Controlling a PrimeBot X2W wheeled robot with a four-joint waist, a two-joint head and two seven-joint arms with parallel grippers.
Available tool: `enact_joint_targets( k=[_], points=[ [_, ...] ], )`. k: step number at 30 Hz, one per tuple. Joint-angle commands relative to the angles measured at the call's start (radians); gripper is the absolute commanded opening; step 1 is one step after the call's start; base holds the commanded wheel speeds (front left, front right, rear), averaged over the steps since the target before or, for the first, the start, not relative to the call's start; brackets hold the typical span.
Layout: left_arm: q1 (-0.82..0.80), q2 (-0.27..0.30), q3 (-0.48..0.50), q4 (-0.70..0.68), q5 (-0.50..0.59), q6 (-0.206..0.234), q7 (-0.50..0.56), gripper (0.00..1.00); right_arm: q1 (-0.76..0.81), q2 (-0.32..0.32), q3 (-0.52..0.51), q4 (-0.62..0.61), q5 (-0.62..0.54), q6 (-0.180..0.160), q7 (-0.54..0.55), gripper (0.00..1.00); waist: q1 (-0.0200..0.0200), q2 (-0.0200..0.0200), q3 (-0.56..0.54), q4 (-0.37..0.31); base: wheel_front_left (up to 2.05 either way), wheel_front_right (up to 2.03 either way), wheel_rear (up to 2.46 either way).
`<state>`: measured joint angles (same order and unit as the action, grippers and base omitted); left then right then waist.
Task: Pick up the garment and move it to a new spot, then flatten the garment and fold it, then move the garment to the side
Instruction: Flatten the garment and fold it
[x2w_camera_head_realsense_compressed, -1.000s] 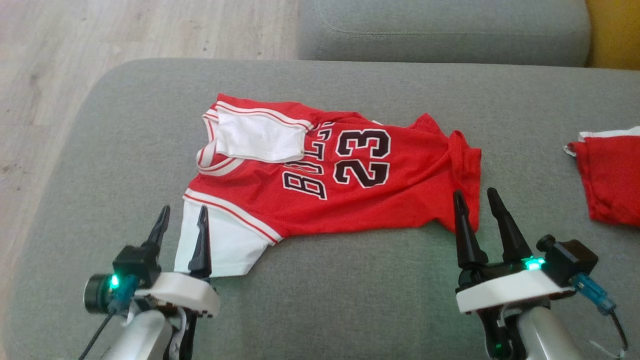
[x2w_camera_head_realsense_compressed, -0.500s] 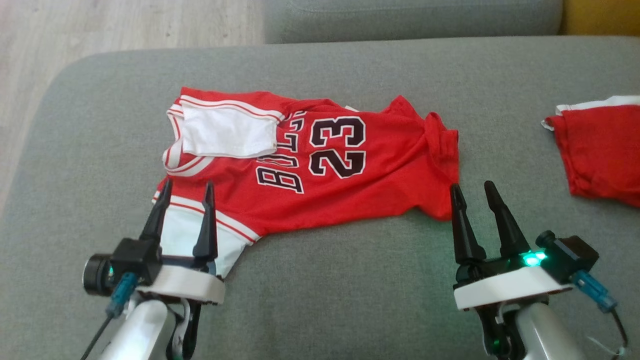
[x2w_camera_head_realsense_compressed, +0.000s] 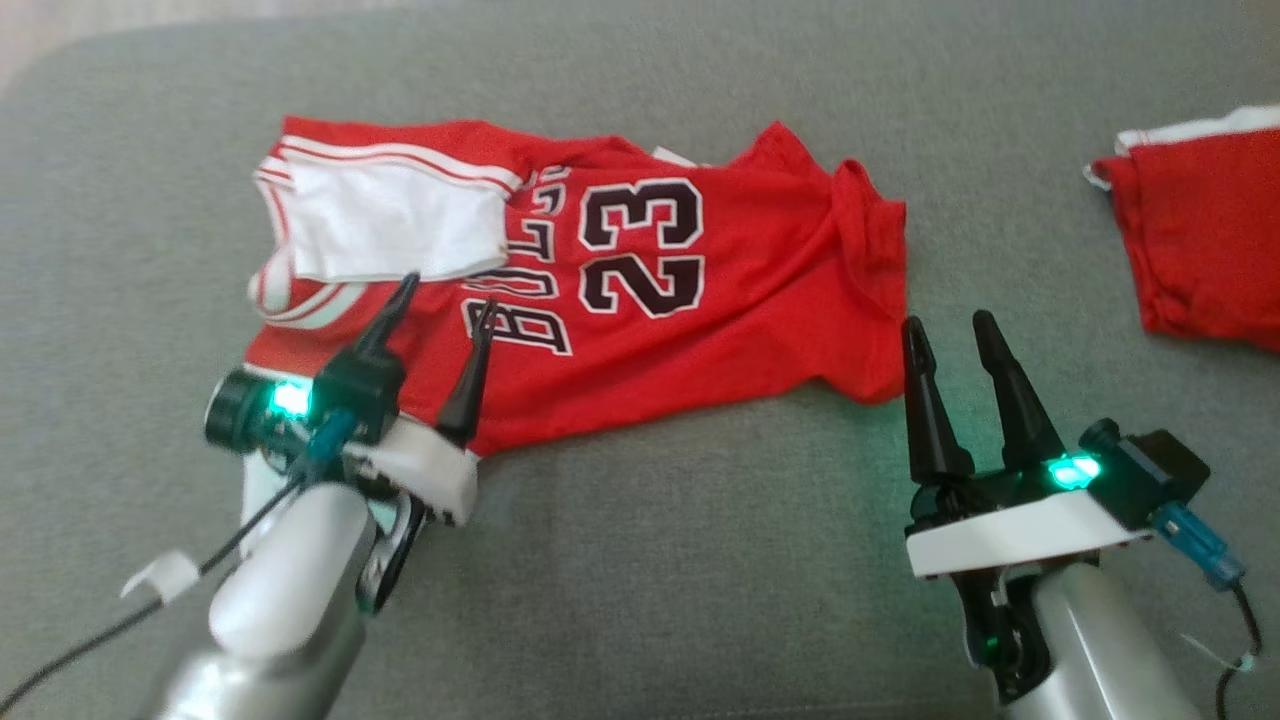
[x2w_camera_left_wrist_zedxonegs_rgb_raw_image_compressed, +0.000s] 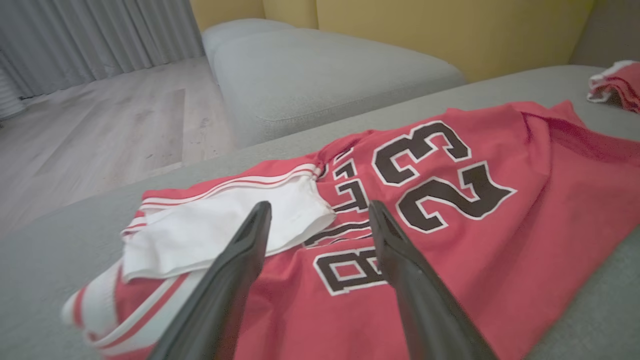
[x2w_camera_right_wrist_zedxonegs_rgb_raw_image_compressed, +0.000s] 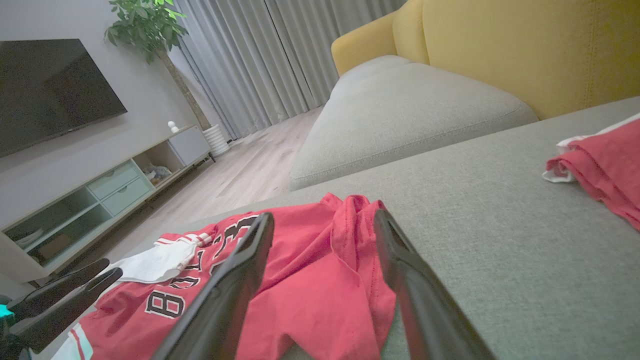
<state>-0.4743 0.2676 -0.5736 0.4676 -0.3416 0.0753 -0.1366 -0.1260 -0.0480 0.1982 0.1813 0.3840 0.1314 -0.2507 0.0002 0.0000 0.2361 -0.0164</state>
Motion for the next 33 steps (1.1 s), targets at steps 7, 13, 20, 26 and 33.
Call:
enact_joint_targets(
  k=[7,13,20,26,33],
  points=[
    [-0.16,-0.001,0.015,0.117,0.028,-0.011,0.029,1.0,-0.047,-0.002,0.016,-0.047,-0.003,-0.001,-0.011,1.0,-0.0002,0.0,0.086,-0.06,0.0,0.0,0.0],
    [-0.212,-0.01,0.019,0.211,0.025,-0.01,0.016,1.0,-0.051,-0.002,0.007,-0.054,0.0,-0.001,-0.011,1.0,-0.0002,0.0,0.107,-0.078,0.0,0.0,0.0],
    [-0.256,-0.019,0.027,0.288,0.007,-0.022,-0.011,1.0,-0.05,-0.002,-0.007,-0.053,0.006,-0.001,-0.011,1.0,-0.0002,0.0,0.12,-0.073,0.0,0.0,0.0],
    [-0.28,-0.025,0.025,0.334,-0.002,-0.034,-0.033,0.0,-0.054,-0.002,-0.002,-0.037,0.015,-0.001,-0.011,1.0,-0.0002,0.0,0.12,-0.073,0.0,0.0,0.0],
    [-0.3,-0.006,0.022,0.332,0.0,-0.043,-0.065,0.0,-0.055,-0.002,0.0,-0.02,0.025,-0.001,-0.011,1.0,-0.0002,0.0,0.093,-0.077,0.0,0.0,0.0]
  ],
)
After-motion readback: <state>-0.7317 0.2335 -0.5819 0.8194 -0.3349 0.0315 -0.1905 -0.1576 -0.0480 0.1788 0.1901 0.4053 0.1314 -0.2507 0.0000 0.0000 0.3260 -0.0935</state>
